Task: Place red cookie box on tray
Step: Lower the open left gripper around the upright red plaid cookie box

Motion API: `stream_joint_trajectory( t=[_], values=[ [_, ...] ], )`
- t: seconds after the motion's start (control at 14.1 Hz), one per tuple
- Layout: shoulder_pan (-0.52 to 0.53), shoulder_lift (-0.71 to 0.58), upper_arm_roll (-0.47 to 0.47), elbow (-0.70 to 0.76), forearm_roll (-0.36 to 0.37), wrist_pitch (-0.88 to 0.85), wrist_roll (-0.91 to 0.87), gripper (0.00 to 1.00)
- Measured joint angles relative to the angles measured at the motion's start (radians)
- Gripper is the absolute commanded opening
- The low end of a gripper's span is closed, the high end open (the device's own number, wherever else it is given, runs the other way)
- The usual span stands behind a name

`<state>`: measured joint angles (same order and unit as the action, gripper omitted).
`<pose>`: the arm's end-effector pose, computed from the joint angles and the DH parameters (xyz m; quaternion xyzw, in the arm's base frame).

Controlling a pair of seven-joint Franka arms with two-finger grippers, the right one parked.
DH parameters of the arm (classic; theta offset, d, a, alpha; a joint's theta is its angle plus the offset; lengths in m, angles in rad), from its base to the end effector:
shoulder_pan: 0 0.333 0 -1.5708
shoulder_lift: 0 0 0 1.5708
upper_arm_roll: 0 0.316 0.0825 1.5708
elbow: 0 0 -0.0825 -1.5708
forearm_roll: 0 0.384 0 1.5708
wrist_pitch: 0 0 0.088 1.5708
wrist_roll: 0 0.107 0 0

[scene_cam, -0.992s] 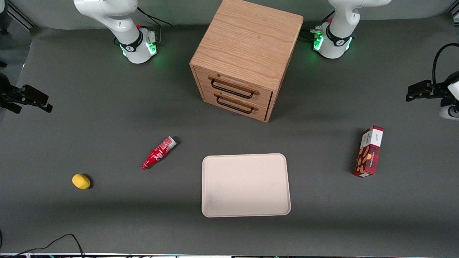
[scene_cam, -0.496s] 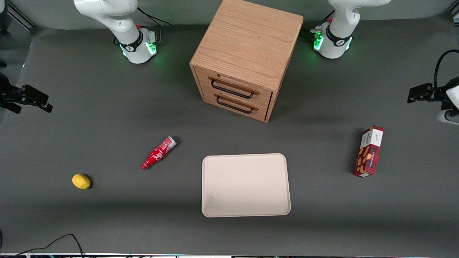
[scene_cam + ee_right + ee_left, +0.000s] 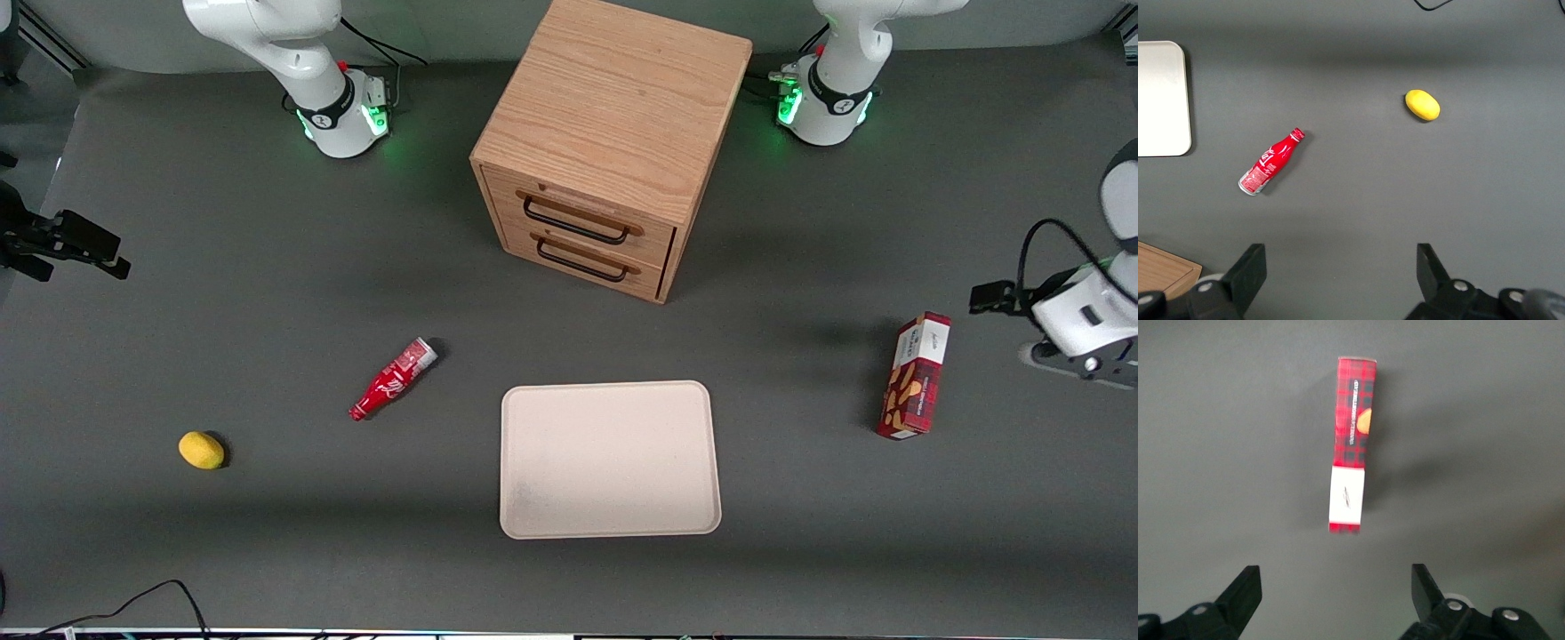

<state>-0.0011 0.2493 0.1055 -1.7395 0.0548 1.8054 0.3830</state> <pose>0.6059 0.0639 0.4182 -0.9841 0.1473 0.0977 0.0159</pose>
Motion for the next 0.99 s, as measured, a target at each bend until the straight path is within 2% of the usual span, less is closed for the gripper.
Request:
stream_joint_trajectory(
  t=[0.35, 0.64, 0.99],
  values=[
    [0.0, 0.1, -0.001, -0.126, -0.004, 0.315, 0.029, 1.0],
    [0.0, 0.14, -0.003, -0.229, -0.036, 0.496, 0.032, 1.0],
    [-0.001, 0.149, -0.01, -0.293, -0.044, 0.583, 0.033, 0.96]
  ],
)
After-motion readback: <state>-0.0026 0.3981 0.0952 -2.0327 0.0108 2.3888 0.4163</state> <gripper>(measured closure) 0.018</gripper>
